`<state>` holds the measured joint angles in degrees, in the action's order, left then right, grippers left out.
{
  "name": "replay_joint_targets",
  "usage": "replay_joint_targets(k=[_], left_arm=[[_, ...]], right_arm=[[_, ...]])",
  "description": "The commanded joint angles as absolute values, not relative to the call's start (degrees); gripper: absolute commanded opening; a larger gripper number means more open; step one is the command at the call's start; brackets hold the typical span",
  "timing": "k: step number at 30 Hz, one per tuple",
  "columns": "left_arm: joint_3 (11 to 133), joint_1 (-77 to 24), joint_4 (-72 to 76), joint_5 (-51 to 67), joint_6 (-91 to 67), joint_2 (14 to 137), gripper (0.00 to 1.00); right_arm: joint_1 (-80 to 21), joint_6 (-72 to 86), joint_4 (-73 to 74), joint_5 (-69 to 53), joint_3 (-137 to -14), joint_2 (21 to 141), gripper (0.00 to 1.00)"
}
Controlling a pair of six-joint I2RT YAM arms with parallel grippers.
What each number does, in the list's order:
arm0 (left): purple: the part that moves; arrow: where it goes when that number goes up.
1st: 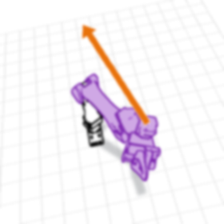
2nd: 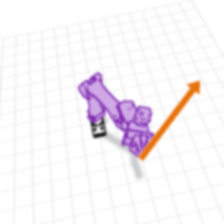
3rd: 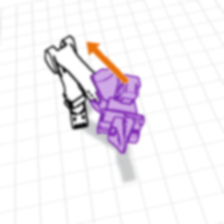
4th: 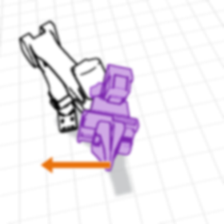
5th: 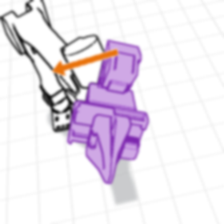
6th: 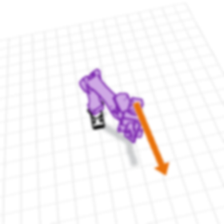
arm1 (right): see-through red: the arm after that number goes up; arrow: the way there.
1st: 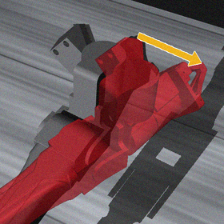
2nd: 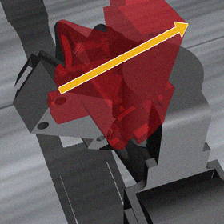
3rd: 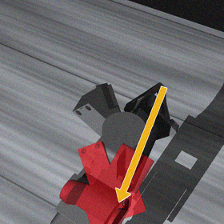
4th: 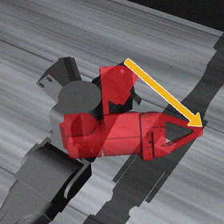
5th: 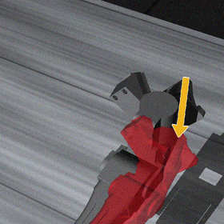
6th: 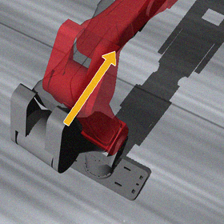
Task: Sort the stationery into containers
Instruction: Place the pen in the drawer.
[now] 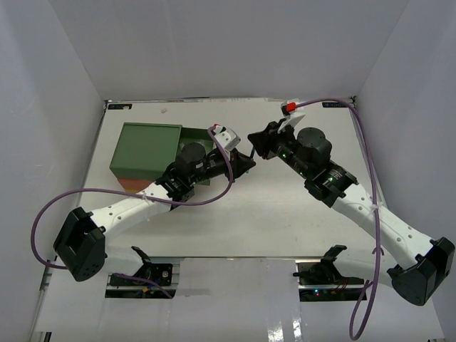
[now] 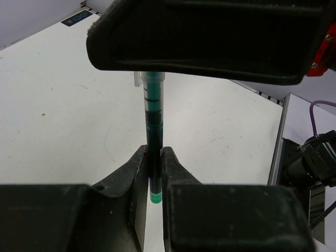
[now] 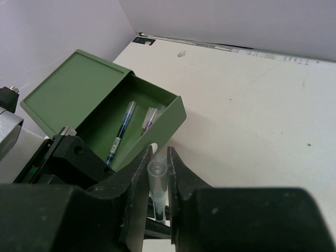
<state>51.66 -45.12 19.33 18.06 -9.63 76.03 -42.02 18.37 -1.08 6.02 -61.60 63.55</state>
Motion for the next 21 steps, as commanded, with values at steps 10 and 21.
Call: replay_joint_targets(k=[10, 21], left_arm=[[52.8, -45.3, 16.7, 16.8, -9.3, 75.4, 0.00], [64.2, -45.3, 0.1, 8.8, -5.5, 75.1, 0.00]], right_arm=[[-41.5, 14.4, 2.3, 11.9, -61.9, 54.8, 0.66], [-41.5, 9.7, 11.3, 20.7, -58.7, 47.0, 0.91]])
